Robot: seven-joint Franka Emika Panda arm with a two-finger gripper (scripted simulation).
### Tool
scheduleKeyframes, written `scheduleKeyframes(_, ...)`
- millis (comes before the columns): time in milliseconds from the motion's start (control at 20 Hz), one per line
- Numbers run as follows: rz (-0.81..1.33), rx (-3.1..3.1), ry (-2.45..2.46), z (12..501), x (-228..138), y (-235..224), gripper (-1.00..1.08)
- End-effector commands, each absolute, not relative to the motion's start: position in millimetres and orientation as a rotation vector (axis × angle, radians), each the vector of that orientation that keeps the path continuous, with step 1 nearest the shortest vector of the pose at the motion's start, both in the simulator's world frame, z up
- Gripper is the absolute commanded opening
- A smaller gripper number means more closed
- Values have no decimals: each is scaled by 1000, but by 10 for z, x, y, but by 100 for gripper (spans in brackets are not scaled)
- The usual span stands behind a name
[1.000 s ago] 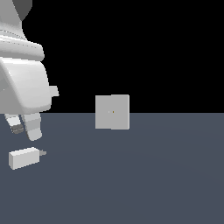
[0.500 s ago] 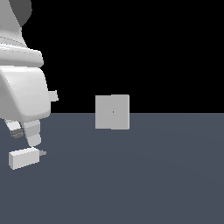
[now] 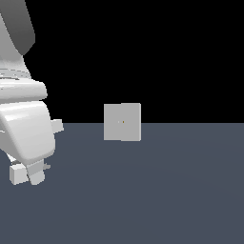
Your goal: Plug the charger into the wall socket.
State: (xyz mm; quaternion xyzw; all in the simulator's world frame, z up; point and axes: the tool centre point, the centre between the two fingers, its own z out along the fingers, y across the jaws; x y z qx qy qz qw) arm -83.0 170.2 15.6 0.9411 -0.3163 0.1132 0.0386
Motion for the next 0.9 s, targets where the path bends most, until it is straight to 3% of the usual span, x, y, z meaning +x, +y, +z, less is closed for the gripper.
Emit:
scheduleKeyframes(0, 349, 2887, -970, 120, -824, 1706, 100)
scheduleKeyframes(50, 349, 2887, -970, 118, -824, 1706, 100)
scheduleKeyframes(100, 349, 2887, -970, 118, -824, 1706, -100)
scheduleKeyframes(850, 350, 2893, -956, 149, -818, 1656, -100)
